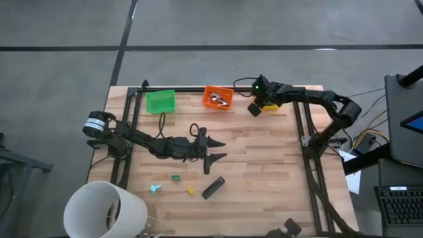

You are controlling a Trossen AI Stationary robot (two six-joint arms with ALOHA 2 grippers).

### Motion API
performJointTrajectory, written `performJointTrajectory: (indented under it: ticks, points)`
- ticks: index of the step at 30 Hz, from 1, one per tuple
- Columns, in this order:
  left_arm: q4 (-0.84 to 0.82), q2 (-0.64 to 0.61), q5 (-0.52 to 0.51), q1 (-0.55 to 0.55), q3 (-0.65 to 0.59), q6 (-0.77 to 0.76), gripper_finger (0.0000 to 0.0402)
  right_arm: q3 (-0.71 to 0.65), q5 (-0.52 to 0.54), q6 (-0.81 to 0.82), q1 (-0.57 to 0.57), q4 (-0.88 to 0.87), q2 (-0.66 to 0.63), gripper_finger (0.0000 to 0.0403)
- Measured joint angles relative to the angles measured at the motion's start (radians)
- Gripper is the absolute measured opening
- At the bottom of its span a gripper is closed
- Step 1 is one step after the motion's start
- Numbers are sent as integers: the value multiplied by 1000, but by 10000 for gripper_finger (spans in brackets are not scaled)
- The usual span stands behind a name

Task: Pick and place Stapler, Stapler remover, tape
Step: Put the red tape into the yellow bin

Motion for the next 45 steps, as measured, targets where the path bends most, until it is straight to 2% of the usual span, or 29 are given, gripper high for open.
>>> performJointTrajectory:
  ticks: [14,21,40,45]
  points:
    - [0,0,0,2,1,1,209,-2,20,-6,25,-30,-1,54]
    - [0,0,-1,2,1,1,209,7,89,-17,55,-27,-20,54]
    - [-8,0,-3,2,1,1,209,-8,34,3,17,-41,-5,55]
    - [-8,0,-3,2,1,6,209,-8,28,2,18,-62,-5,88]
